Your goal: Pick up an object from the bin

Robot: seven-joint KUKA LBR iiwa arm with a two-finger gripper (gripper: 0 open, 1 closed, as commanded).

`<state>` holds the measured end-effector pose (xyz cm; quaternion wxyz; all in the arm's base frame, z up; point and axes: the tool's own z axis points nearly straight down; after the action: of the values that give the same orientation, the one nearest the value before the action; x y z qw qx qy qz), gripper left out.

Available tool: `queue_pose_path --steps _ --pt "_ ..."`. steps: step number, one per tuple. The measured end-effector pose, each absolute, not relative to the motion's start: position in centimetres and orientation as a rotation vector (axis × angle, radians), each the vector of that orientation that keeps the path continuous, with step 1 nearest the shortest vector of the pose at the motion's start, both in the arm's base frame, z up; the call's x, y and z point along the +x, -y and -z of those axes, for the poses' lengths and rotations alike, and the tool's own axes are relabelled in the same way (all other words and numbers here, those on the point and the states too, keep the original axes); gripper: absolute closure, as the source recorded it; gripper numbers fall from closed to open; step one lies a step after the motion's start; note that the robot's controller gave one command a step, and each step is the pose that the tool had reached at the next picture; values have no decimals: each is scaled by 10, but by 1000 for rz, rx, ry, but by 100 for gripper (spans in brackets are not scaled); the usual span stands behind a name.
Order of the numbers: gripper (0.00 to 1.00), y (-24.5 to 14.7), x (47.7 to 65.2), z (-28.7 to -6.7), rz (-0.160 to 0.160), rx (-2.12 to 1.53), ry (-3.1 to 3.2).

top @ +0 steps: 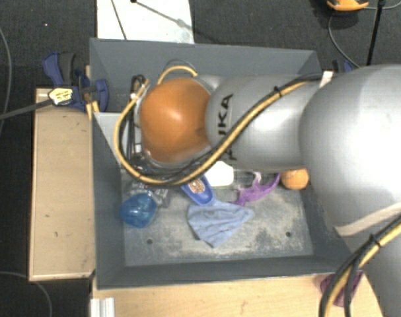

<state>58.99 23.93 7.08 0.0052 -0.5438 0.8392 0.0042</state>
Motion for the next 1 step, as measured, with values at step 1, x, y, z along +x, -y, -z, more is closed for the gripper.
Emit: queue_pose_path --steps 1 --pt "100 -239 590 -71 -14 -1701 -2629"
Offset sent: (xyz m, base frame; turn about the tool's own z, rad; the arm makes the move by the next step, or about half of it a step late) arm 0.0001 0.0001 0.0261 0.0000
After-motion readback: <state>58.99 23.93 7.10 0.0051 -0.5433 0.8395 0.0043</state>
